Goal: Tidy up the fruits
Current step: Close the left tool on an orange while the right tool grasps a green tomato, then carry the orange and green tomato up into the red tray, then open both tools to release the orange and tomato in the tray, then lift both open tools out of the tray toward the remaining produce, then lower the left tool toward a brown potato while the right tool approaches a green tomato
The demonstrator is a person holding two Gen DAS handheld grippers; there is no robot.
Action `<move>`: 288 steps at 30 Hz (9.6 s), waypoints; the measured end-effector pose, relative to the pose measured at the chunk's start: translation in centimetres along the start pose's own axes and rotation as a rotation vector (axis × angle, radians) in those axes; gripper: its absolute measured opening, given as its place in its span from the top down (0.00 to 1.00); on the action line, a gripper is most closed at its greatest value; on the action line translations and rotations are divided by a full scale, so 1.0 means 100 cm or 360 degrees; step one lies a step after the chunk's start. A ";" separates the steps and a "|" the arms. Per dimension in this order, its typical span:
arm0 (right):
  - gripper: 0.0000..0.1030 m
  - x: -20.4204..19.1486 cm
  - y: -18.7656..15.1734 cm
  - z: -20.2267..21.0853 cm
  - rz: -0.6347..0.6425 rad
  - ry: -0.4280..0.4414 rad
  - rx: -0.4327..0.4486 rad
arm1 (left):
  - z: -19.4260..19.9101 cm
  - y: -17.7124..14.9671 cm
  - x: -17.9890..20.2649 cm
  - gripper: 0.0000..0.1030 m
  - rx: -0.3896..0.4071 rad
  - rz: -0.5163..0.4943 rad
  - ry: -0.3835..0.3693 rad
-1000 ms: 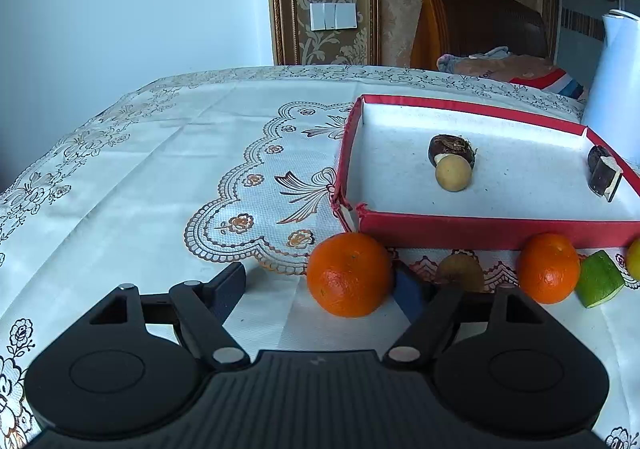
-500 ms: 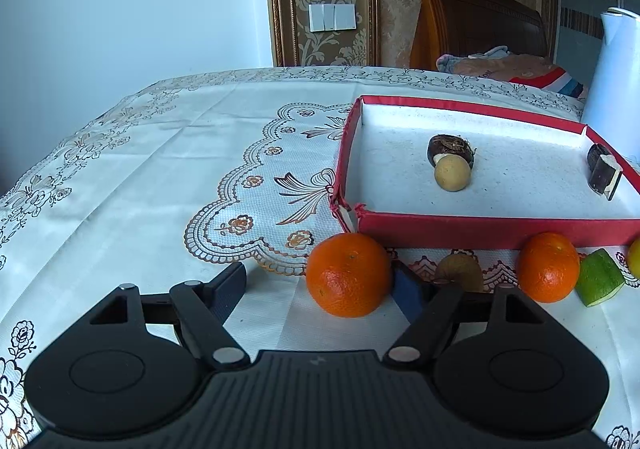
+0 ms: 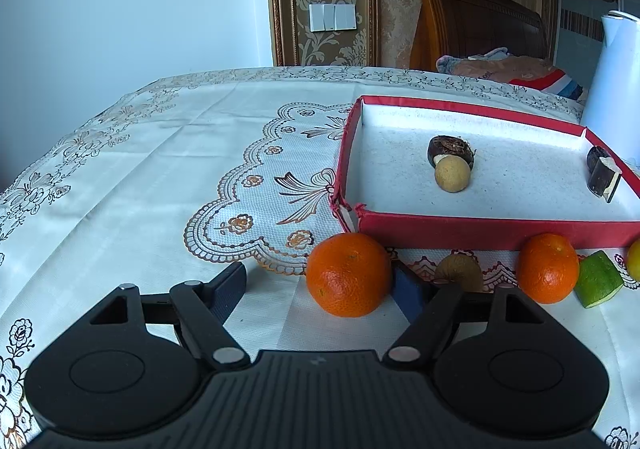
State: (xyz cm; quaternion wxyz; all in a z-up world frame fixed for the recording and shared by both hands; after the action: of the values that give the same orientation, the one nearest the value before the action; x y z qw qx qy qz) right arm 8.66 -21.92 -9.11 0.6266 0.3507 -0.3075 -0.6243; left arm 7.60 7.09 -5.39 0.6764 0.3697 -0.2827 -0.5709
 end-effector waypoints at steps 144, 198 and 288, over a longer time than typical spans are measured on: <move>0.23 -0.053 0.059 -0.061 0.0156 -0.0006 0.0199 | -0.049 0.045 0.087 0.35 0.0090 -0.0106 -0.0136; 0.00 -0.053 0.034 -0.008 0.0167 0.0033 0.0287 | 0.020 0.022 0.069 0.20 0.0280 -0.0056 -0.0258; 0.18 -0.046 0.007 -0.010 0.0138 0.0081 -0.0035 | 0.008 -0.002 0.047 0.25 -0.0020 -0.0043 -0.0194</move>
State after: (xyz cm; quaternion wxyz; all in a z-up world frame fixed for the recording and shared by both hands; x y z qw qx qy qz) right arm 9.73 -17.29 -8.89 0.6646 0.3459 -0.2995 -0.5907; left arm 7.76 2.35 -5.32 0.6525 0.3338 -0.3147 -0.6032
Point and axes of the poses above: each gripper's, at about its wrist camera, not at the fingertips, and z roughly against the way its jaws point, x to its right, y to its top, the point moved 5 cm from there along -z, roughly the way its jaws point, and after that the axes turned 2 degrees about x, right-handed, at the moved point
